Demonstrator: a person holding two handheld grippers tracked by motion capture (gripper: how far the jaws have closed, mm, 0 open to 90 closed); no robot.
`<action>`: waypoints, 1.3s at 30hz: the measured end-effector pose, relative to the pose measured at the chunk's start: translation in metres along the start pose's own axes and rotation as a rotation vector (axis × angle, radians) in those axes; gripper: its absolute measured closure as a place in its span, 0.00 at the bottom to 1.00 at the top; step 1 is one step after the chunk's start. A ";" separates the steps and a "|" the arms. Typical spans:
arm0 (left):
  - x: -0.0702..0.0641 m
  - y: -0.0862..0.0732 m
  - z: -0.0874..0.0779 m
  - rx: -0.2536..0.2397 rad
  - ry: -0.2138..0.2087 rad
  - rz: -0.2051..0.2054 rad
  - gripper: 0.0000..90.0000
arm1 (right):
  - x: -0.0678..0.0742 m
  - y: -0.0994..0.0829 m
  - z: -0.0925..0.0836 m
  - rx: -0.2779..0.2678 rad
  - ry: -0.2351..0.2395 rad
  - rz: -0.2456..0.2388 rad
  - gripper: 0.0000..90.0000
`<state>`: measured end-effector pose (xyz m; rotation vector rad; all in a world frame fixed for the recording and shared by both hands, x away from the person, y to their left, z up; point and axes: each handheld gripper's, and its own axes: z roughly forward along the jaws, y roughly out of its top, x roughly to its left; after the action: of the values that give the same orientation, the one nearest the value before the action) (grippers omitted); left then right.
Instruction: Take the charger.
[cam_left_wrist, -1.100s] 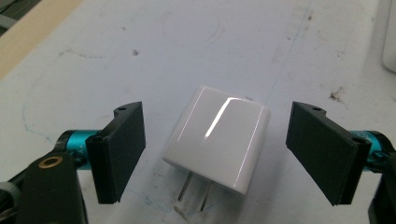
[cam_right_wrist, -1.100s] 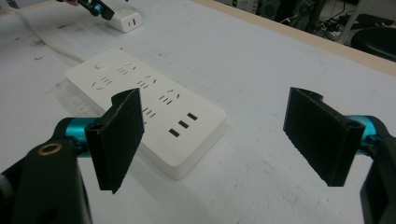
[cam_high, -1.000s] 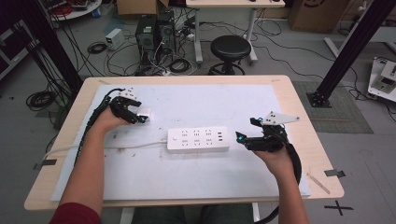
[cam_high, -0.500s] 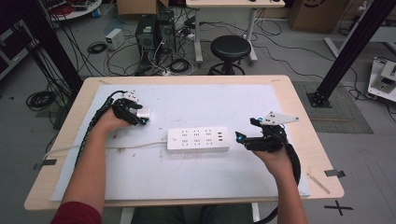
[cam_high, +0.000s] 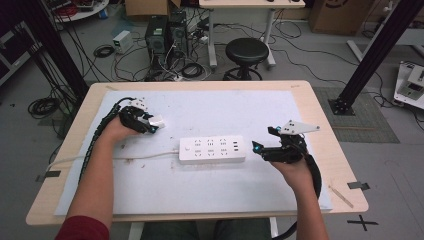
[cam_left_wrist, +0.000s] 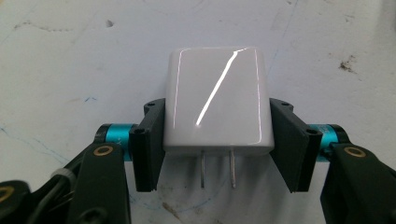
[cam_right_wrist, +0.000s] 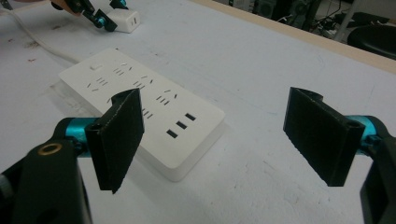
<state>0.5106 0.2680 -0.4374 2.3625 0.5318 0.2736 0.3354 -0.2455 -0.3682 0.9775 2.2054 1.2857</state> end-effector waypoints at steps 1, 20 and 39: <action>0.000 0.000 0.000 0.003 0.000 0.001 0.47 | 0.000 0.000 0.000 -0.001 -0.001 0.000 0.23; -0.007 0.006 -0.011 0.000 0.036 0.012 0.47 | 0.002 0.000 -0.003 -0.003 0.002 0.000 0.23; -0.088 0.025 -0.093 -0.174 0.032 0.140 0.47 | 0.011 0.015 -0.011 0.010 0.064 -0.041 0.23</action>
<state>0.4083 0.2665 -0.3563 2.2322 0.3424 0.4053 0.3264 -0.2389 -0.3499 0.9020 2.2701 1.3057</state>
